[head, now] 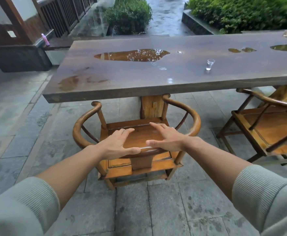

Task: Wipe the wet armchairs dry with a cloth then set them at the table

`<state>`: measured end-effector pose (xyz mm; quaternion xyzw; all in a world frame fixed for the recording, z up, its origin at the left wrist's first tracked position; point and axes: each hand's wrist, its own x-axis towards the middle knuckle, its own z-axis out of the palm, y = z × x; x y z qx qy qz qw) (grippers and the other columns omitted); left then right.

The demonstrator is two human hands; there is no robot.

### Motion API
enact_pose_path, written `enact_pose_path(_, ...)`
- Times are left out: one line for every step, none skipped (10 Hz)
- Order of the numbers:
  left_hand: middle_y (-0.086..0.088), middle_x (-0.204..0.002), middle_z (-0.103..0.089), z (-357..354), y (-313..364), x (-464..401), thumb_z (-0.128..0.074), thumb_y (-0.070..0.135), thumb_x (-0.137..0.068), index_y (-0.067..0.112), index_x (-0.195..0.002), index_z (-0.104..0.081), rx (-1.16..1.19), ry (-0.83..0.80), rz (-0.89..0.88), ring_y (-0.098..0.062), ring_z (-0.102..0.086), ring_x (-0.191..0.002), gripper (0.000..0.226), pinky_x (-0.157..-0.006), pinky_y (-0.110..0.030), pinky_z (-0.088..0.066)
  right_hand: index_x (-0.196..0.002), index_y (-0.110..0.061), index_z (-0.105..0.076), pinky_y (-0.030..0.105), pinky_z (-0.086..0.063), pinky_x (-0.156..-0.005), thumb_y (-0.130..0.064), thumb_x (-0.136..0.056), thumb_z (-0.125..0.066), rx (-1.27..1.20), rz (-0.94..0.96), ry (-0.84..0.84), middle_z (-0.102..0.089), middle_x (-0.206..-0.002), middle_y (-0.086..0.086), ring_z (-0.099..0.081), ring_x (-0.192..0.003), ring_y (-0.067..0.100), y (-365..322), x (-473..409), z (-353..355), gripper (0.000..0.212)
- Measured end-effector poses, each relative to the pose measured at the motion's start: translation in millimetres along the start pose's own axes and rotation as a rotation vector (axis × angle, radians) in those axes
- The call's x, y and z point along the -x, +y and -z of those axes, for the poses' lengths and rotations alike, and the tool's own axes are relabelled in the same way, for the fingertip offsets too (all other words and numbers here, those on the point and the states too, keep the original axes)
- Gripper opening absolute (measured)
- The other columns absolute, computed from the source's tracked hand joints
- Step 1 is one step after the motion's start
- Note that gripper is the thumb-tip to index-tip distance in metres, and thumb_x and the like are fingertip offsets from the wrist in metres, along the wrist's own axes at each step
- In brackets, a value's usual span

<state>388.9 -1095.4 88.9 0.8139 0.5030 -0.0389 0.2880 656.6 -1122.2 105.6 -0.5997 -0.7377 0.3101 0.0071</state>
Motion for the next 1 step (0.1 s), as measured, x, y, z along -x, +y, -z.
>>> enact_pose_path(0.008, -0.162, -0.018, 28.4, -2.5, 11.9, -0.045, 0.099, -0.062, 0.05, -0.15, -0.006, -0.019, 0.098, -0.023, -0.017, -0.025, -0.145, 0.107, -0.114, -0.046, -0.032, -0.156, -0.05, -0.002, 0.059, -0.019, -0.122, -0.1, -0.068, -0.044, -0.025, 0.047, 0.058, -0.011, -0.17, -0.007, -0.016, -0.154, 0.029, -25.2, 3.6, 15.4, 0.11)
